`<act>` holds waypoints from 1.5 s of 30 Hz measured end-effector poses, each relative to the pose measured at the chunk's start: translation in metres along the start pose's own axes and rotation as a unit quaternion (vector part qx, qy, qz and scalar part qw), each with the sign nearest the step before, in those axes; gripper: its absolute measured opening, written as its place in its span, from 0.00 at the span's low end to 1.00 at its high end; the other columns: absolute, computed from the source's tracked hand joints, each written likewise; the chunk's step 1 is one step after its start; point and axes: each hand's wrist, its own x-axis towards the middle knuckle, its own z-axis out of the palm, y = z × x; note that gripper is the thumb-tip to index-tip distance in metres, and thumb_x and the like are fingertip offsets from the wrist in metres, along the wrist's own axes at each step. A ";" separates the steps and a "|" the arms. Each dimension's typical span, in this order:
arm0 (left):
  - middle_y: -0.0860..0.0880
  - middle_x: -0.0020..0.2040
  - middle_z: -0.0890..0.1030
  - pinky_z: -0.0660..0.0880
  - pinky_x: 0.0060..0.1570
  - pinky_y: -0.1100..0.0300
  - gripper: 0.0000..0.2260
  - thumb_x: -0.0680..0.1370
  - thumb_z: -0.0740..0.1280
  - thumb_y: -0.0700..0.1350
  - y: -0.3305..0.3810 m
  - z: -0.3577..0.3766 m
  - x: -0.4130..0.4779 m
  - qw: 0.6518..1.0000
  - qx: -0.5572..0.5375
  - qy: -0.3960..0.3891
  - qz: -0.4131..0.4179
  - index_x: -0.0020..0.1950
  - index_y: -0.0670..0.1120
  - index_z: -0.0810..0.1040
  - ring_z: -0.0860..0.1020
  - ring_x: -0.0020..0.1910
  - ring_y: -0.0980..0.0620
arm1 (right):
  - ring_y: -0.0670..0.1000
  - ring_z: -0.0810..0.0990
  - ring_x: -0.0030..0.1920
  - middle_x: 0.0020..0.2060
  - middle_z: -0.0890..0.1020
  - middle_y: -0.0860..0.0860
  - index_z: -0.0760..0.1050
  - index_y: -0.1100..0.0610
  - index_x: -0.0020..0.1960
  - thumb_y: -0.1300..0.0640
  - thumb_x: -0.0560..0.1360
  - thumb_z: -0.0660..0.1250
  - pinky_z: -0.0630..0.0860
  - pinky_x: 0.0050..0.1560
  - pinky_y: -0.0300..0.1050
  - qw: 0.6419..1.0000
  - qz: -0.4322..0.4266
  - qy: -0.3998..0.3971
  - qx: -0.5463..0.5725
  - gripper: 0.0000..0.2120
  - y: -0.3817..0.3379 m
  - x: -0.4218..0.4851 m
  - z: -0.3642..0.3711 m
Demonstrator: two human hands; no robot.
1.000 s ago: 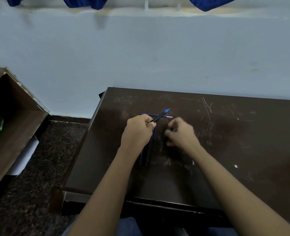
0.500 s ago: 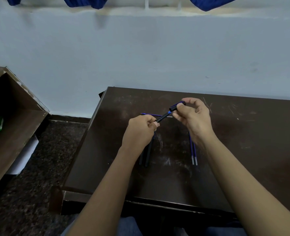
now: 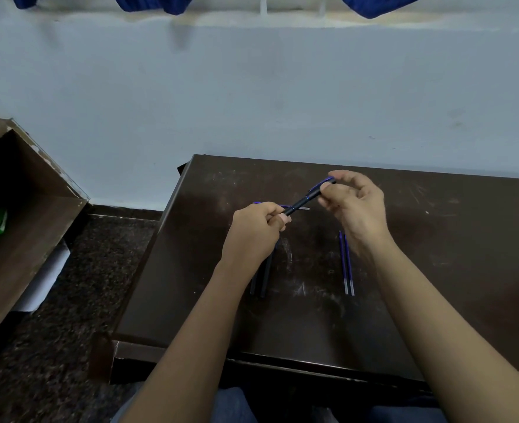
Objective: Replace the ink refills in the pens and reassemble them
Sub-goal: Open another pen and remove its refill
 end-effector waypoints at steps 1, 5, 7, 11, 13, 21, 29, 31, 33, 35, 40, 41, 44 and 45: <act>0.48 0.45 0.84 0.75 0.46 0.63 0.09 0.79 0.63 0.44 0.000 0.001 0.000 1.000 0.001 -0.002 0.001 0.55 0.44 0.81 0.82 0.46 0.50 | 0.49 0.82 0.38 0.38 0.81 0.55 0.76 0.62 0.54 0.69 0.73 0.68 0.81 0.44 0.41 0.999 -0.005 -0.022 -0.029 0.10 0.003 -0.002 0.004; 0.48 0.44 0.84 0.78 0.48 0.59 0.09 0.79 0.64 0.44 -0.002 0.004 0.001 1.000 0.011 0.013 -0.006 0.55 0.44 0.81 0.81 0.42 0.51 | 0.52 0.82 0.38 0.35 0.81 0.55 0.78 0.59 0.52 0.67 0.72 0.69 0.79 0.52 0.51 0.995 -0.014 -0.044 -0.092 0.10 0.012 -0.010 0.013; 0.47 0.43 0.84 0.78 0.46 0.58 0.09 0.79 0.64 0.44 -0.003 0.004 0.000 0.999 0.026 0.030 0.001 0.53 0.44 0.82 0.81 0.40 0.51 | 0.53 0.82 0.39 0.35 0.81 0.54 0.78 0.58 0.51 0.67 0.71 0.70 0.78 0.53 0.52 0.996 -0.011 -0.030 -0.081 0.10 0.012 -0.012 0.013; 0.46 0.42 0.84 0.80 0.43 0.55 0.09 0.78 0.65 0.44 0.001 0.005 -0.001 0.997 0.047 0.052 -0.014 0.53 0.45 0.83 0.82 0.39 0.47 | 0.52 0.81 0.38 0.34 0.80 0.54 0.77 0.59 0.52 0.70 0.71 0.69 0.78 0.49 0.46 0.998 -0.012 -0.013 -0.053 0.11 0.014 -0.016 0.018; 0.46 0.42 0.83 0.79 0.43 0.56 0.08 0.78 0.65 0.44 0.002 0.005 -0.001 0.996 0.062 0.054 -0.029 0.53 0.45 0.82 0.81 0.40 0.48 | 0.51 0.81 0.38 0.34 0.80 0.54 0.77 0.58 0.50 0.70 0.71 0.69 0.79 0.49 0.44 0.998 -0.009 -0.006 -0.055 0.12 0.017 -0.019 0.022; 0.50 0.42 0.79 0.70 0.41 0.64 0.08 0.78 0.66 0.43 0.002 0.002 -0.004 0.993 0.087 0.067 -0.048 0.53 0.44 0.82 0.76 0.41 0.54 | 0.55 0.79 0.40 0.35 0.79 0.56 0.77 0.53 0.46 0.69 0.70 0.70 0.78 0.51 0.51 0.998 -0.004 0.013 -0.068 0.12 0.024 -0.022 0.028; 0.46 0.46 0.83 0.69 0.39 0.63 0.07 0.77 0.66 0.42 0.004 0.004 -0.006 0.990 0.105 0.082 -0.043 0.51 0.44 0.82 0.78 0.41 0.52 | 0.53 0.81 0.38 0.30 0.80 0.50 0.76 0.53 0.47 0.67 0.70 0.70 0.79 0.54 0.54 0.997 0.010 0.038 -0.066 0.11 0.029 -0.022 0.031; 0.46 0.47 0.83 0.69 0.41 0.63 0.07 0.77 0.66 0.42 0.006 0.004 -0.007 0.989 0.117 0.082 -0.042 0.52 0.44 0.82 0.78 0.42 0.52 | 0.52 0.82 0.38 0.30 0.81 0.50 0.76 0.53 0.47 0.66 0.70 0.70 0.79 0.54 0.53 0.997 0.014 0.042 -0.067 0.10 0.030 -0.022 0.032; 0.45 0.48 0.82 0.71 0.42 0.60 0.08 0.78 0.65 0.43 0.005 0.003 -0.007 0.987 0.134 0.079 -0.045 0.54 0.44 0.81 0.79 0.45 0.49 | 0.52 0.82 0.37 0.30 0.81 0.50 0.75 0.54 0.47 0.65 0.70 0.70 0.80 0.52 0.53 0.996 0.030 0.055 -0.071 0.10 0.032 -0.022 0.033; 0.44 0.49 0.81 0.73 0.44 0.56 0.09 0.78 0.65 0.44 0.006 0.003 -0.008 0.984 0.156 0.066 -0.048 0.55 0.44 0.80 0.79 0.48 0.46 | 0.52 0.83 0.38 0.30 0.82 0.50 0.76 0.54 0.46 0.63 0.69 0.71 0.81 0.51 0.54 0.992 0.053 0.065 -0.091 0.09 0.035 -0.020 0.033; 0.45 0.49 0.81 0.74 0.44 0.57 0.08 0.77 0.66 0.44 0.007 0.003 -0.008 0.987 0.152 0.027 -0.036 0.54 0.44 0.80 0.80 0.48 0.46 | 0.50 0.84 0.39 0.40 0.82 0.50 0.76 0.54 0.50 0.58 0.68 0.75 0.81 0.51 0.55 0.989 0.097 0.042 -0.105 0.13 0.036 -0.014 0.033; 0.45 0.48 0.80 0.74 0.44 0.57 0.07 0.77 0.67 0.44 0.006 0.003 -0.006 0.989 0.145 0.010 -0.036 0.53 0.44 0.80 0.80 0.47 0.47 | 0.51 0.84 0.43 0.43 0.81 0.50 0.75 0.54 0.52 0.56 0.67 0.77 0.81 0.52 0.54 0.987 0.100 0.033 -0.118 0.17 0.036 -0.014 0.032; 0.50 0.42 0.79 0.73 0.44 0.59 0.08 0.74 0.71 0.45 0.002 0.000 -0.004 0.993 0.111 -0.032 -0.028 0.50 0.44 0.79 0.79 0.44 0.50 | 0.55 0.83 0.48 0.45 0.83 0.53 0.75 0.51 0.53 0.58 0.65 0.78 0.80 0.53 0.54 0.981 0.108 0.024 -0.156 0.19 0.035 -0.012 0.029; 0.51 0.40 0.78 0.72 0.43 0.61 0.09 0.73 0.72 0.46 0.001 -0.001 -0.004 0.994 0.096 -0.043 -0.025 0.50 0.44 0.79 0.78 0.43 0.52 | 0.55 0.84 0.47 0.45 0.83 0.54 0.76 0.51 0.53 0.60 0.65 0.78 0.80 0.53 0.55 0.981 0.118 0.022 -0.154 0.19 0.036 -0.011 0.027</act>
